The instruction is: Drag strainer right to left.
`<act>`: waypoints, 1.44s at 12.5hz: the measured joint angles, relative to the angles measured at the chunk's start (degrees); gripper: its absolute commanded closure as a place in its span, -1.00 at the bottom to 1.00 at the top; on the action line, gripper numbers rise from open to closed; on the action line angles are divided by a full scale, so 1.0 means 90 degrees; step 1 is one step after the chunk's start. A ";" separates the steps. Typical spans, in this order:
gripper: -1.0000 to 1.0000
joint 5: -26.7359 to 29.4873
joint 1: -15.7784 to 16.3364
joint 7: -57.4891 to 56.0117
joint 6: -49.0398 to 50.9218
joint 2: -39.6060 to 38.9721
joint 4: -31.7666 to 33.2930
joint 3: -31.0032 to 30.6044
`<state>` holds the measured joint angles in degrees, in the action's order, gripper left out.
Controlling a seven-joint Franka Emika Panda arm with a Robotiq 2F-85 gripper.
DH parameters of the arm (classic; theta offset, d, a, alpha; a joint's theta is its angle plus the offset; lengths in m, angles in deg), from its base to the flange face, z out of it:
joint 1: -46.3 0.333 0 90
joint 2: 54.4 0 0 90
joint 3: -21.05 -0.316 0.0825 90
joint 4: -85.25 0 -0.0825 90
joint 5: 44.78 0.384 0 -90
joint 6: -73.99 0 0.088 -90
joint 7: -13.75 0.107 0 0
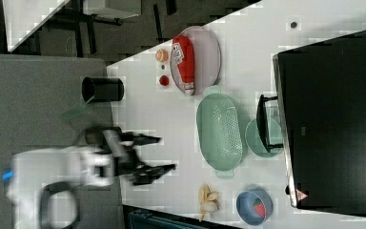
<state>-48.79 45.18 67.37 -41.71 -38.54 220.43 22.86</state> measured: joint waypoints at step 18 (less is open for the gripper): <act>-1.00 0.0027 0.0105 0.3353 -0.4761 -0.4117 0.0821 -0.0165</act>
<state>-48.55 46.13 97.55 -84.55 -75.59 227.82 21.38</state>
